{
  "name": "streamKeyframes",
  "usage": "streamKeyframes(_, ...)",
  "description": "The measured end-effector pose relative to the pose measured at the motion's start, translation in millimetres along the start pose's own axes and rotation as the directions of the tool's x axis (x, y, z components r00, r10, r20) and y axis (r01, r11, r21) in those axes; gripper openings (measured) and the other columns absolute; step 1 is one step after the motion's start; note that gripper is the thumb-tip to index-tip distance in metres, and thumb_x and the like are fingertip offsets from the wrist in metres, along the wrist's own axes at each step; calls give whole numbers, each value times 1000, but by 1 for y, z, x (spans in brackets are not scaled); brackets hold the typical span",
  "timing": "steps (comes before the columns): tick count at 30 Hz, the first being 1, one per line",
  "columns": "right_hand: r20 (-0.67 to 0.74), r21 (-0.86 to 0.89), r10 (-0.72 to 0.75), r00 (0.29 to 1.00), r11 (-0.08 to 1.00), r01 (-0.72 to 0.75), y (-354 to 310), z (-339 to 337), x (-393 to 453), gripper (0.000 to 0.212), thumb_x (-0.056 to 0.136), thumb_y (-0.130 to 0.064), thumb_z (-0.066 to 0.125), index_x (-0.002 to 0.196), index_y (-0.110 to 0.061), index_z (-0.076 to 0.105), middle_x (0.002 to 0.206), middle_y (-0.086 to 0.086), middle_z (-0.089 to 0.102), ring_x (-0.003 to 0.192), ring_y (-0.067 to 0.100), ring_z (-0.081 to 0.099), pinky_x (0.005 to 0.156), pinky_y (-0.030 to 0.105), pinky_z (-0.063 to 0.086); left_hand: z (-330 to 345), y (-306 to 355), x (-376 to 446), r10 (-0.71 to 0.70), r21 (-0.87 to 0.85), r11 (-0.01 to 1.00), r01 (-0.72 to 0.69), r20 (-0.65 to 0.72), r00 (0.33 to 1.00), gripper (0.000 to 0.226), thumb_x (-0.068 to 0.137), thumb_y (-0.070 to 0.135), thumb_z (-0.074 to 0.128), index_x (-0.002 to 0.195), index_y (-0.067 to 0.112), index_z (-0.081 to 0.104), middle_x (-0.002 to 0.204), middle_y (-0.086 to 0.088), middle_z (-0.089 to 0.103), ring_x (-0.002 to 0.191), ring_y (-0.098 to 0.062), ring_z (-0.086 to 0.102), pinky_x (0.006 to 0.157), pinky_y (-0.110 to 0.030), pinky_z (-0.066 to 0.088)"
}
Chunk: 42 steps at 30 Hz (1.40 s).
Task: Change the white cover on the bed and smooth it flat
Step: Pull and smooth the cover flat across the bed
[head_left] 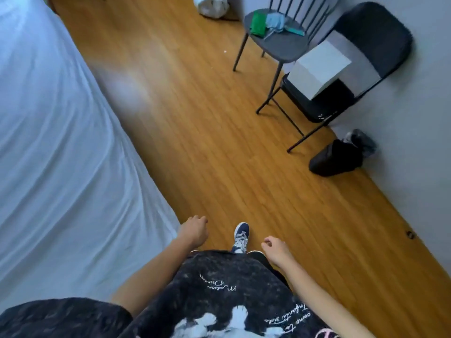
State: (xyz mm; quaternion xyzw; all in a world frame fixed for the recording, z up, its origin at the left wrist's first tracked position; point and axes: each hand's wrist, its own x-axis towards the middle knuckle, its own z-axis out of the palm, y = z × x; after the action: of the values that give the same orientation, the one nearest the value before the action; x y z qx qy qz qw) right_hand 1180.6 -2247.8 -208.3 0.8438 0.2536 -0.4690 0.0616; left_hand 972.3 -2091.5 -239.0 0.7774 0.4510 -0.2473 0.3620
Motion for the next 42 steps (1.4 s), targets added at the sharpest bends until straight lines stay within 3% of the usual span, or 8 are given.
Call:
streamKeyframes(8, 107, -255, -262, 959, 925, 281, -120, -144, 119, 36, 99, -26, 45, 131, -13, 56, 133, 8, 58, 119, 25, 54, 93, 29, 42, -99, 41, 78, -245, -392, 905, 168, -154, 957, 39, 99, 29, 40, 131, 13, 53, 129, -10, 56, 113, -26, 56, 94, -37, 47)
streamKeyframes(12, 209, -414, -286, 935, 841, 350, -200, -184, 171, 39, 99, -34, 41, 132, -18, 54, 133, 4, 57, 117, 24, 55, 95, 34, 46, -154, 23, 127, -337, -503, 836, 219, -157, 928, 37, 98, 34, 42, 128, 16, 55, 126, -7, 58, 110, -24, 56, 91, -38, 49)
streamKeyframes(19, 199, -453, -299, 933, 816, 359, -377, -248, 241, 39, 97, -36, 40, 130, -21, 55, 133, 5, 57, 117, 26, 54, 97, 38, 45, -299, -66, 226, -371, -540, 798, 267, -90, 924, 34, 98, 29, 43, 126, 15, 55, 125, -7, 62, 104, -23, 59, 79, -31, 46)
streamKeyframes(26, 160, -384, -421, 893, 807, 450, -574, -306, 288, 35, 97, -29, 45, 127, -17, 58, 130, 5, 60, 117, 25, 55, 94, 33, 43, -469, -155, 288, -476, -602, 749, 279, -196, 857, 38, 99, 29, 42, 132, 12, 52, 123, -8, 62, 101, -21, 61, 89, -38, 53)
streamKeyframes(30, 211, -399, -448, 869, 772, 495, -675, -324, 327, 30, 97, -28, 46, 119, -15, 61, 118, 5, 65, 106, 25, 58, 86, 33, 45, -542, -204, 329, -517, -620, 725, 300, -202, 832, 39, 99, 29, 42, 132, 12, 52, 121, -7, 62, 101, -21, 61, 87, -37, 54)
streamKeyframes(33, 237, -416, -473, 848, 739, 529, -762, -339, 372, 32, 97, -28, 45, 122, -15, 60, 120, 6, 64, 107, 25, 58, 90, 36, 47, -595, -249, 372, -554, -628, 704, 332, -192, 810, 40, 98, 30, 40, 133, 12, 51, 124, -7, 61, 102, -22, 61, 88, -39, 53)
streamKeyframes(38, 287, -462, -525, 802, 657, 596, -935, -384, 440, 32, 98, -25, 44, 123, -15, 61, 121, 6, 64, 110, 25, 57, 88, 33, 44, -701, -314, 442, -669, -731, 563, 386, -130, 731, 40, 101, 28, 43, 137, 10, 49, 133, -10, 56, 115, -24, 57, 95, -33, 49)
streamKeyframes(42, 315, -516, -555, 770, 581, 630, -1077, -420, 473, 36, 99, -26, 43, 129, -15, 58, 130, 7, 60, 118, 26, 55, 93, 33, 43, -783, -356, 480, -698, -754, 513, 409, -89, 711, 40, 99, 28, 42, 135, 11, 50, 130, -10, 58, 112, -25, 57, 95, -39, 49)
